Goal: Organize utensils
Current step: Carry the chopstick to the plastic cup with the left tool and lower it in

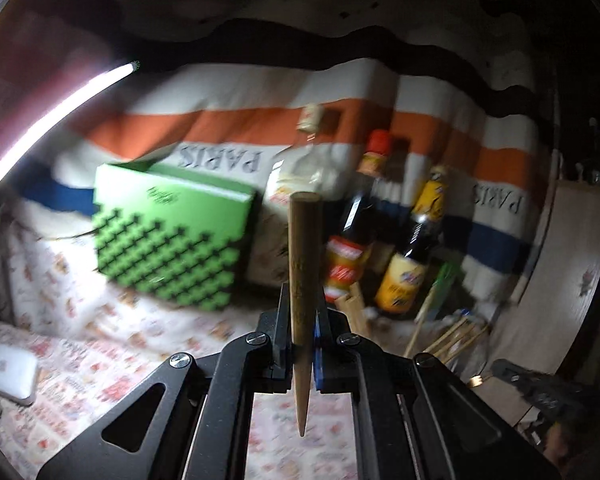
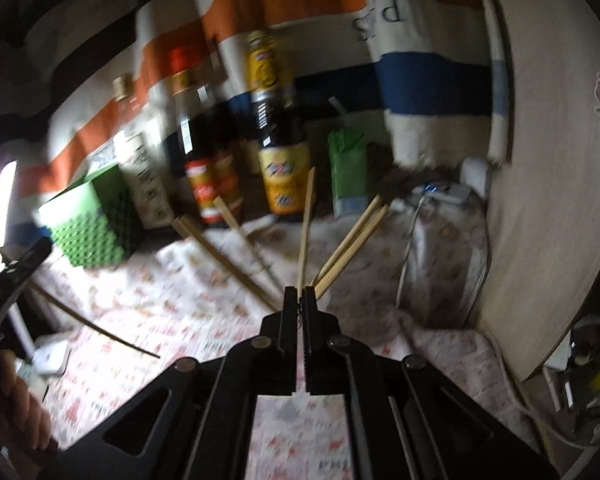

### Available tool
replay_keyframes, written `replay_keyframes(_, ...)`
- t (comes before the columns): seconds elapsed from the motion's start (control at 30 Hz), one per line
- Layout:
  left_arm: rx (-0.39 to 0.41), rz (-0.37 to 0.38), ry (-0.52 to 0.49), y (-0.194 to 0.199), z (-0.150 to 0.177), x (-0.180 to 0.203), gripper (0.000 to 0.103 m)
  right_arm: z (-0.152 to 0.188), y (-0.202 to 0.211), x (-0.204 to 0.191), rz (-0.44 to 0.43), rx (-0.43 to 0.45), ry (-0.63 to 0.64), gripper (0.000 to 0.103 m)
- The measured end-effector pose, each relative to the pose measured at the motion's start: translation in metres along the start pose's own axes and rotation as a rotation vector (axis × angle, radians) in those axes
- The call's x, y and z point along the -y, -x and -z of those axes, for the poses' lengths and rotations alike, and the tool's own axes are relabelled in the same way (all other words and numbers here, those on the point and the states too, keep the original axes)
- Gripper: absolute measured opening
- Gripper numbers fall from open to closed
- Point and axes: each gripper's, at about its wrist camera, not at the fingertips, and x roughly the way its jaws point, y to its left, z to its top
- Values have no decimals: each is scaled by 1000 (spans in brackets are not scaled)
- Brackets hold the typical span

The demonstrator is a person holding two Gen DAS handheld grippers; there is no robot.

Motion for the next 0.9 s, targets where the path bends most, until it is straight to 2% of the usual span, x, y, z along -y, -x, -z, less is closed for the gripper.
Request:
replay_keyframes(0.13,4,70,8,-18,-13,31,6,-14,-6,4,-14,48,-25,2)
replay_keyframes(0.27,14,101,-7,-40,-21,56,6,-21,-16,4,46,100,-13,1)
replay_keyframes(0.33,51,132,-33,-46,-20,66,6,-21,-28,7,43,81,-22,2)
replay_keyframes(0.43,74,120,-60,-57,-15,75,6,-18,-47,12,25,38,-48,2)
replay_keyframes(0.5,62,123,-48,-68,-11,79,6,-15,-62,15,14,15,-49,2)
replay_keyframes(0.57,65,80,-34,-76,-7,80,6,-11,-75,16,12,-20,-38,2)
replay_keyframes(0.7,48,93,11,-96,0,78,6,-3,-88,24,12,-41,-47,2)
replay_keyframes(0.8,32,106,27,-107,6,79,6,1,-95,35,-73,-80,-112,2)
replay_keyframes(0.9,5,101,20,-117,15,81,6,4,-98,34,-91,-73,-107,2)
